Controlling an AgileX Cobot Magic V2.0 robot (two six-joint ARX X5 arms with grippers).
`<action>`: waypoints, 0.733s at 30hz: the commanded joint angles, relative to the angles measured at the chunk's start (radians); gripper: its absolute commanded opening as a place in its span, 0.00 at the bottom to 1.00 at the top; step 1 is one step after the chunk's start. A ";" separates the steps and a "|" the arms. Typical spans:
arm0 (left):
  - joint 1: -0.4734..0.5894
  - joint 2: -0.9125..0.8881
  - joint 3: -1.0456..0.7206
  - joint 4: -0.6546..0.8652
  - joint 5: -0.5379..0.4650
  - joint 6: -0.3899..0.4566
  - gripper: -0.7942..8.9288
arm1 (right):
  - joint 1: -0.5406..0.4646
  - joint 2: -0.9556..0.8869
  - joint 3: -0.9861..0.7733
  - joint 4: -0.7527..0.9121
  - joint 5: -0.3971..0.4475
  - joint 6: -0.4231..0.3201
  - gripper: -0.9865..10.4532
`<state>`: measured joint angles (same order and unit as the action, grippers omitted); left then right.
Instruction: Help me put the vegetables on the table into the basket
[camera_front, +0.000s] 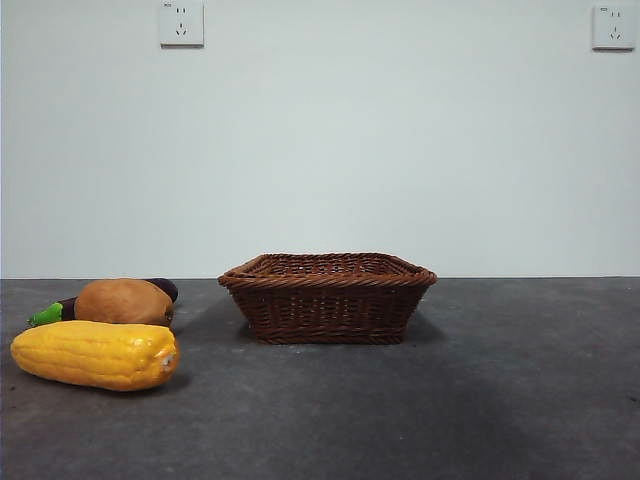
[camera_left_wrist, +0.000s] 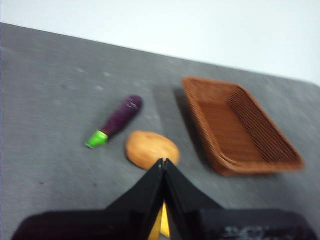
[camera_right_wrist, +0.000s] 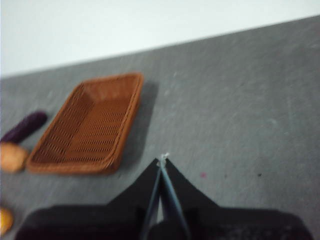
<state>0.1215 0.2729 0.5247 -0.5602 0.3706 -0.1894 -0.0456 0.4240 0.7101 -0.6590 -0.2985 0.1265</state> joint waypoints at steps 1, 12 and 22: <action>-0.006 0.063 0.085 -0.073 0.051 0.096 0.08 | 0.001 0.069 0.097 -0.085 -0.038 -0.102 0.08; -0.053 0.238 0.365 -0.256 0.085 0.195 0.08 | 0.002 0.219 0.325 -0.267 -0.122 -0.188 0.08; -0.055 0.253 0.395 -0.266 0.187 0.200 0.55 | 0.002 0.224 0.327 -0.271 -0.215 -0.183 0.27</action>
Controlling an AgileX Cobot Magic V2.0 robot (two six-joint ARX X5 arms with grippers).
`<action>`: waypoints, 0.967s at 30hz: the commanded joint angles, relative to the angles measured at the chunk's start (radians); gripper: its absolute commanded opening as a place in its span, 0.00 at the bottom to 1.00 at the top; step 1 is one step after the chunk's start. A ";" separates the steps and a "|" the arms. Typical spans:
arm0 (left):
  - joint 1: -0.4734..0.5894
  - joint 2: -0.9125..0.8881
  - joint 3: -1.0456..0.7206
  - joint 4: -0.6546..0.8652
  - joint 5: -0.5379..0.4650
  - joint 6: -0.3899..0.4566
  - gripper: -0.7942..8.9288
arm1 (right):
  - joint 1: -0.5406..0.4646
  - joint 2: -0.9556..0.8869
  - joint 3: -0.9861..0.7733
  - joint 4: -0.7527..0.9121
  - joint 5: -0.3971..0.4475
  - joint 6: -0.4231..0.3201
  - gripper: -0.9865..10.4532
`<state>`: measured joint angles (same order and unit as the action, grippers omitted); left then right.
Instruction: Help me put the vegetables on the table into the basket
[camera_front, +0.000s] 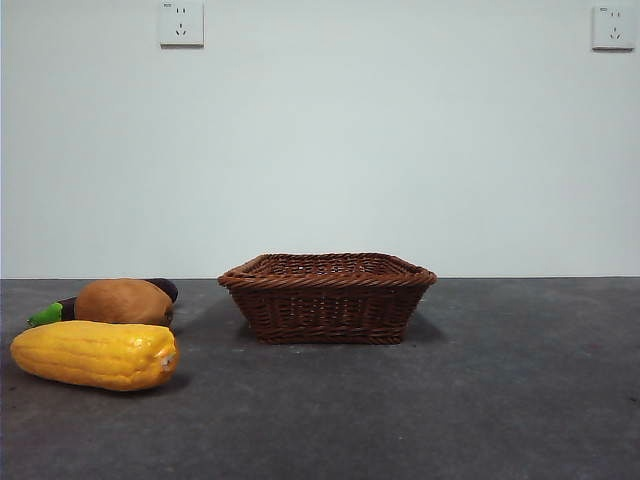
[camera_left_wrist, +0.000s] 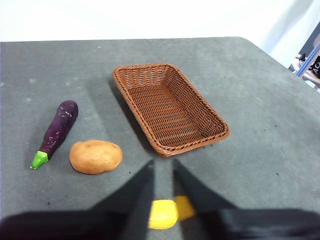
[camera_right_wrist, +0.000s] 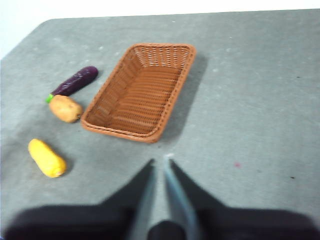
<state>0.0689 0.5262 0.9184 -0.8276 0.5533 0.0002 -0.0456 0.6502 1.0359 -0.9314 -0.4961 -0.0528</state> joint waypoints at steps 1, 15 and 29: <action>-0.002 0.000 0.002 0.002 0.005 0.007 0.71 | 0.002 -0.002 0.002 -0.003 -0.033 -0.004 0.37; -0.002 0.043 0.002 0.005 0.004 0.000 0.74 | 0.007 0.111 0.009 0.074 -0.108 0.060 0.58; -0.002 0.176 0.002 0.062 0.004 -0.023 0.73 | 0.264 0.916 0.516 0.131 0.074 0.067 0.58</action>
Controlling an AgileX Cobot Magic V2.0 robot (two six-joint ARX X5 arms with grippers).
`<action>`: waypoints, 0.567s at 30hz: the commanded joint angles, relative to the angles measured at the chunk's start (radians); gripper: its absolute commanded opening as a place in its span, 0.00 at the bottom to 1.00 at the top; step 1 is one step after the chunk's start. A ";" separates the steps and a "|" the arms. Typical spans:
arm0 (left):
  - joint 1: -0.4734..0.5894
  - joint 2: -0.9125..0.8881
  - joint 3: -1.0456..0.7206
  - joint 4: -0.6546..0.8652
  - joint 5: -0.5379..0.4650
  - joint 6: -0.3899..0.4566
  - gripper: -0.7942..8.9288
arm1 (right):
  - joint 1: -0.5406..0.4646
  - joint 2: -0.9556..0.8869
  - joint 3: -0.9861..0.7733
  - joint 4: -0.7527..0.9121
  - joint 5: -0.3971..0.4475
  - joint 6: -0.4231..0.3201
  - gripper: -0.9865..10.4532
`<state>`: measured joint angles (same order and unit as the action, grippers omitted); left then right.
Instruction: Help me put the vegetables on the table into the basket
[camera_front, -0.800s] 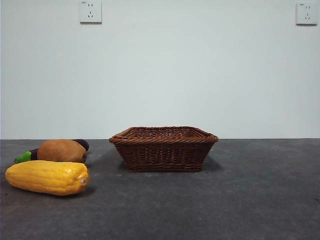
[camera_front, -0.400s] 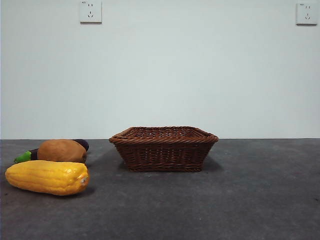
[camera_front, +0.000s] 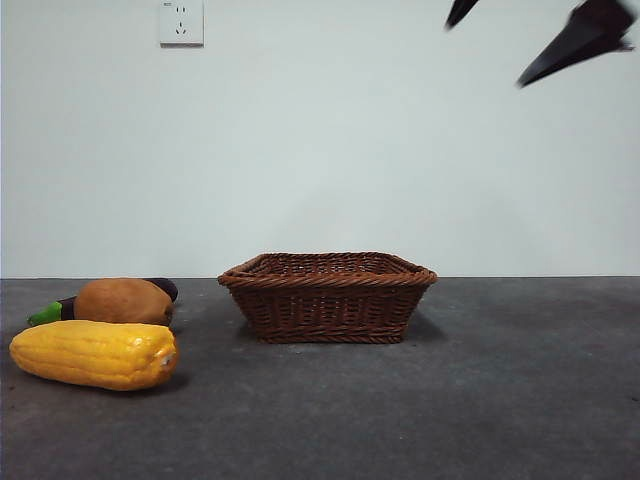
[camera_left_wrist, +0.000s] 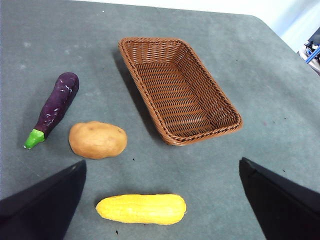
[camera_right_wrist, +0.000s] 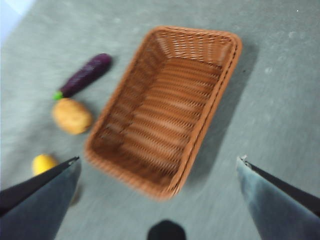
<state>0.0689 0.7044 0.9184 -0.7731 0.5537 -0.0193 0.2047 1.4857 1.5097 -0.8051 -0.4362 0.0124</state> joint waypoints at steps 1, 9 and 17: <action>-0.002 0.002 0.002 0.008 0.004 -0.003 0.73 | 0.025 0.150 0.088 0.004 0.025 0.002 0.58; -0.002 0.014 0.002 0.004 0.004 -0.003 0.73 | 0.080 0.543 0.317 0.030 0.118 0.013 0.58; -0.002 0.023 0.002 0.003 0.004 -0.005 0.73 | 0.091 0.721 0.352 0.067 0.167 0.021 0.56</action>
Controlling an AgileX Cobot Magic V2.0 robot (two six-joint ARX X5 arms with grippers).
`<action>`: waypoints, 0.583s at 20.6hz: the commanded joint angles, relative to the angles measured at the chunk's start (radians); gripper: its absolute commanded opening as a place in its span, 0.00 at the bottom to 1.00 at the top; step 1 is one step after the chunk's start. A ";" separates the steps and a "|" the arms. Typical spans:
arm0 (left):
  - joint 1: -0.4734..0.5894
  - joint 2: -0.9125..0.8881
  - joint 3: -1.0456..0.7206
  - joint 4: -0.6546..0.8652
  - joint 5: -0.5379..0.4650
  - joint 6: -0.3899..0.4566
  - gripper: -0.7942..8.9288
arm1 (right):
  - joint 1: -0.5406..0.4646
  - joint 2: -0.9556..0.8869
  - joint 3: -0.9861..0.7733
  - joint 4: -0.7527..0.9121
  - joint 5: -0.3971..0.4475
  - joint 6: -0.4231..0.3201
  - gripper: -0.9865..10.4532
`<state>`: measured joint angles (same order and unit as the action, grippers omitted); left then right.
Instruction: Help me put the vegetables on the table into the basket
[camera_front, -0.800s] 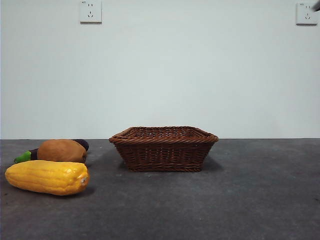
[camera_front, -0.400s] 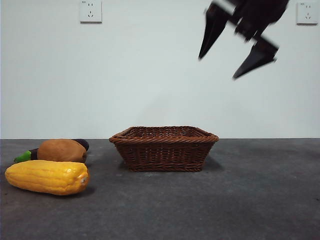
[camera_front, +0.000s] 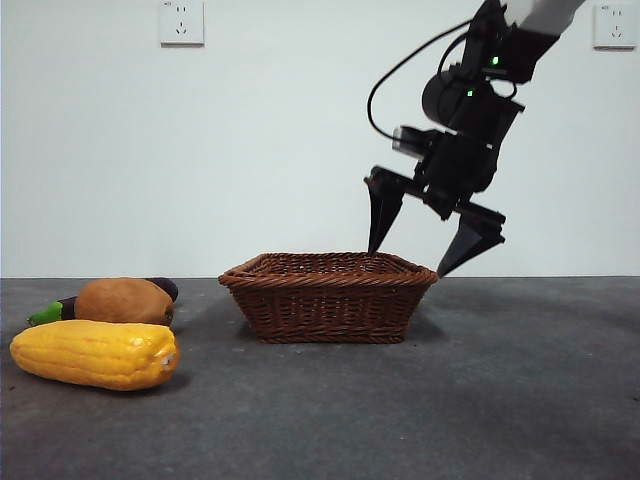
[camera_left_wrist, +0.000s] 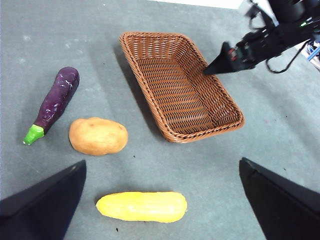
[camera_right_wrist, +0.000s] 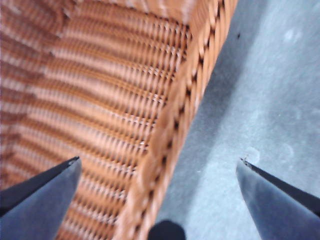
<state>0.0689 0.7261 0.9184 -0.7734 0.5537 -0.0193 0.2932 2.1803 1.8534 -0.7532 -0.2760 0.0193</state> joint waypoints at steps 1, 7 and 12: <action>-0.002 0.003 0.002 0.003 0.004 -0.006 0.73 | 0.002 0.036 0.008 0.022 0.007 0.017 0.54; -0.002 0.021 0.002 0.002 0.003 -0.006 0.73 | 0.016 0.087 0.008 0.043 0.008 0.040 0.33; -0.002 0.040 0.002 -0.026 -0.005 -0.006 0.73 | 0.022 0.087 0.008 0.055 0.004 0.056 0.08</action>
<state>0.0689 0.7666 0.9184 -0.8005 0.5491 -0.0196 0.3141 2.2471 1.8568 -0.7017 -0.2722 0.0837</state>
